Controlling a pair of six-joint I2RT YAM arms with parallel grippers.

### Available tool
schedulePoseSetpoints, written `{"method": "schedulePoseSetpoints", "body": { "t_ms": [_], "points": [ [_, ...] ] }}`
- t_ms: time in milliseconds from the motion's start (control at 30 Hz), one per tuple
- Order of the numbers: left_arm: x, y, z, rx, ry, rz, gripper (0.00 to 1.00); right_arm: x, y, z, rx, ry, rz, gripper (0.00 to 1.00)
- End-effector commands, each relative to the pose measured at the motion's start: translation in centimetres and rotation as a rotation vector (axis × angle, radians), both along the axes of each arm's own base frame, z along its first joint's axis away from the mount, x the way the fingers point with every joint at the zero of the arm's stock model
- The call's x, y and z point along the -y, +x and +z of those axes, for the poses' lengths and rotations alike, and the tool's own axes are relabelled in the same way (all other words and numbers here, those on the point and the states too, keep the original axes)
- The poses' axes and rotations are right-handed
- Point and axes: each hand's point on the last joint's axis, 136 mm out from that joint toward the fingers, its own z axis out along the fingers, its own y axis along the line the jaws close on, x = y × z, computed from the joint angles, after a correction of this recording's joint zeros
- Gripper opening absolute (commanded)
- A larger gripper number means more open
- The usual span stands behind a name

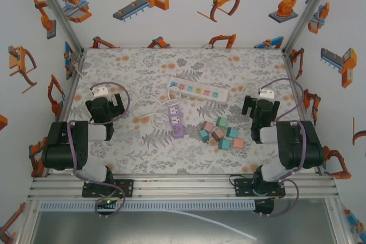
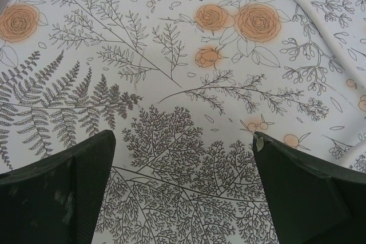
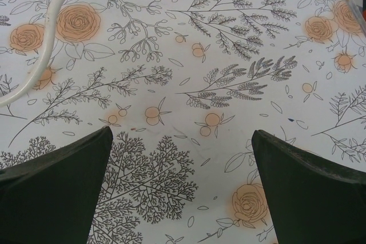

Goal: Pull the plug off the socket

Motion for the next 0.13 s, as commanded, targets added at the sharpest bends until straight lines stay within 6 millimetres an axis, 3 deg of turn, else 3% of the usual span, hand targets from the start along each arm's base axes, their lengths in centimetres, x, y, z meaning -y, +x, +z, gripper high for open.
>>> {"method": "schedulePoseSetpoints", "body": {
  "t_ms": [0, 100],
  "points": [
    [0.34, 0.63, 1.19, 0.042, 0.008, -0.021, 0.97, 0.18, 0.99, 1.54, 0.055, 0.003, 0.002, 0.99],
    [0.34, 0.61, 1.13, 0.040, 0.008, -0.021, 0.97, 0.25, 0.86, 1.45, 0.053, -0.001, -0.001, 0.99]
  ]
}}
